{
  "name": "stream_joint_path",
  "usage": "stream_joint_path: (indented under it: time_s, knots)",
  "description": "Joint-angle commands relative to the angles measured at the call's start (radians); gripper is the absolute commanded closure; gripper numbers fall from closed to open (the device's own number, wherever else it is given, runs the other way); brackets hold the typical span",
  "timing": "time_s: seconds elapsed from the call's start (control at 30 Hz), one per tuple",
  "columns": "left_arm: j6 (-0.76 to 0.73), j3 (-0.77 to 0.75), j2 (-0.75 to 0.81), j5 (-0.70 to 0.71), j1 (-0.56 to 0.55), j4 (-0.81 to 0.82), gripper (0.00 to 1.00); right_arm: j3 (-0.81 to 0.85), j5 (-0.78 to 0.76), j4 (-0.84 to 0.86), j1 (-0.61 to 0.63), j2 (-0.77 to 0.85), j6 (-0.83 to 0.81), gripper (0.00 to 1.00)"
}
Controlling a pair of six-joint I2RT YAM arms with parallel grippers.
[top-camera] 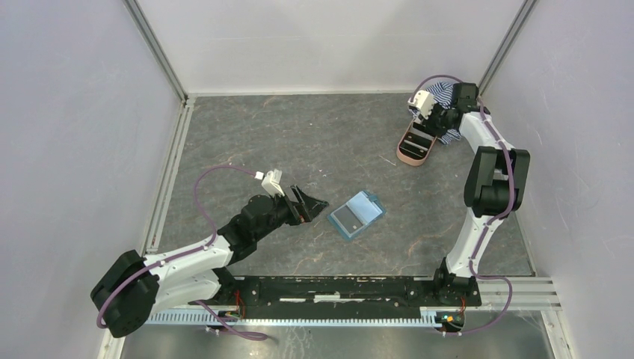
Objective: Put the credit cards into the card holder
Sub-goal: Pick up the credit card from the storage box.
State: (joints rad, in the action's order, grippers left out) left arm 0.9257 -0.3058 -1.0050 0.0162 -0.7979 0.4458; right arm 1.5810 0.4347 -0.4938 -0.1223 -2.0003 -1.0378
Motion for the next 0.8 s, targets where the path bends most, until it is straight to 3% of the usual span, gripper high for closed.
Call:
stream_joint_path:
  time_s: [0.0,0.77]
  knots:
    - [0.047,-0.009,0.015,-0.011,0.005,0.052,0.0,0.04,0.077,-0.023,-0.023,0.043,0.039,1.0]
    - [0.088,0.01,-0.021,-0.107,0.005,0.218,0.0,-0.03,0.369,-0.096,-0.092,0.197,0.207,1.0]
